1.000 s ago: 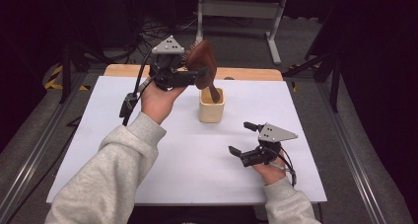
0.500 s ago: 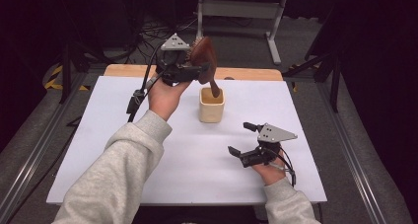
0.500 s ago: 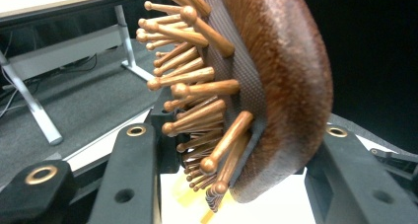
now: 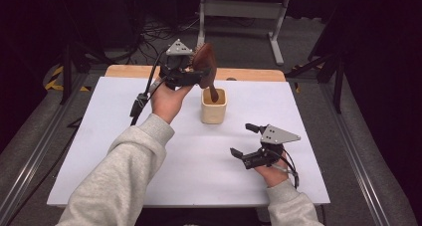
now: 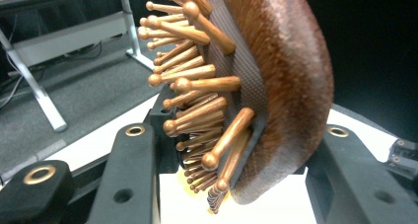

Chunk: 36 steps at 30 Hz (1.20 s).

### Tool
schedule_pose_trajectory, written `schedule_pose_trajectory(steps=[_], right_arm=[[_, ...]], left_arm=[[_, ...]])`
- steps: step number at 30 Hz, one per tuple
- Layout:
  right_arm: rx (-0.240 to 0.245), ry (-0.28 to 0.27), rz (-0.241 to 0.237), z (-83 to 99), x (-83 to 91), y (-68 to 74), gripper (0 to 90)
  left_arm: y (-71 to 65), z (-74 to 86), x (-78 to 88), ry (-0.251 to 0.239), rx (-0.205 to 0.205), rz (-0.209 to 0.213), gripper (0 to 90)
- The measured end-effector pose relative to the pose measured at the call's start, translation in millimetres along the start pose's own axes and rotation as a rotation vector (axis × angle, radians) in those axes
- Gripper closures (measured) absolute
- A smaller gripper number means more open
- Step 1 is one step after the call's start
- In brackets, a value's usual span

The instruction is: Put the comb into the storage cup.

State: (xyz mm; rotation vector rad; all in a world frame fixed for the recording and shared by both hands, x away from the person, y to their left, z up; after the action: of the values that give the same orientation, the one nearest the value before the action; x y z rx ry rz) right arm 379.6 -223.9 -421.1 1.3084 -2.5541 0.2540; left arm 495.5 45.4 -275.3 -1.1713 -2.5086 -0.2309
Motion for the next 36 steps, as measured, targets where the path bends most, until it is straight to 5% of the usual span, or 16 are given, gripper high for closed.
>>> schedule_pose_trajectory(steps=[36], right_arm=[[0.007,0.014,-0.009,1.0,-1.9,0.8,1.5]], left_arm=[[5.5,34.6,-36.2,0.110,0.087,-0.005,54.8]])
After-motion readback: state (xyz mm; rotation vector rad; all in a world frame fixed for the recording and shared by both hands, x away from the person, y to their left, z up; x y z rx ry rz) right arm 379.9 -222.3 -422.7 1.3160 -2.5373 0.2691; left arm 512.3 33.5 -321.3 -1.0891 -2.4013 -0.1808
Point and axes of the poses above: each handheld gripper's, and its own axes: x roughly backward along the jaws, z roughly out of its underside, y roughly to its left, the point moved 2 cm from there along -x, roughly forward along the jaws, and after that the axes turned 2 degrees about -x, right-handed, at the moved point
